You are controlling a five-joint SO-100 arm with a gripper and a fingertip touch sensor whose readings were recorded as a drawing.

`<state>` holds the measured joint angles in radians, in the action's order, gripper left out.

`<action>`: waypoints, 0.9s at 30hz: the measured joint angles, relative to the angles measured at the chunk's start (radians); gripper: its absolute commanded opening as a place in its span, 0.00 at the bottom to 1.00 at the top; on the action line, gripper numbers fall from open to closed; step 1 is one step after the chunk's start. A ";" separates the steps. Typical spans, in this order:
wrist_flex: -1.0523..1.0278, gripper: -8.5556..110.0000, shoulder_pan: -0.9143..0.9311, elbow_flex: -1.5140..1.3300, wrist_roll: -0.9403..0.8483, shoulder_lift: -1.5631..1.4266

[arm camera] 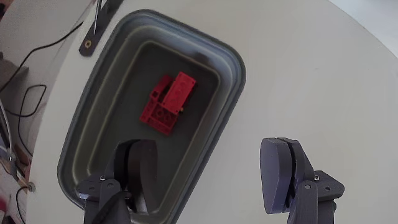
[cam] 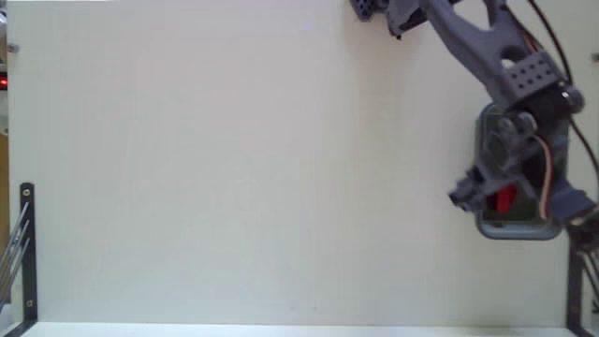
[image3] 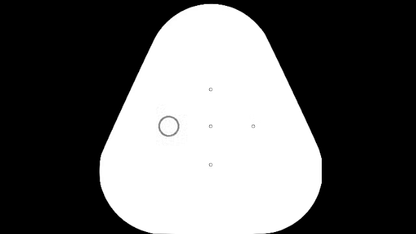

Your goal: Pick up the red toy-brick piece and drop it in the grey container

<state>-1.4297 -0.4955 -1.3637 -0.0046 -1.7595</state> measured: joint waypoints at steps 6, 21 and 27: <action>0.002 1.00 0.067 -0.086 0.003 -0.092; 0.002 1.00 0.225 -0.296 0.002 -0.307; 0.002 1.00 0.295 -0.382 0.003 -0.394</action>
<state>-1.4281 -0.2010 -1.7457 -0.0015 -2.1537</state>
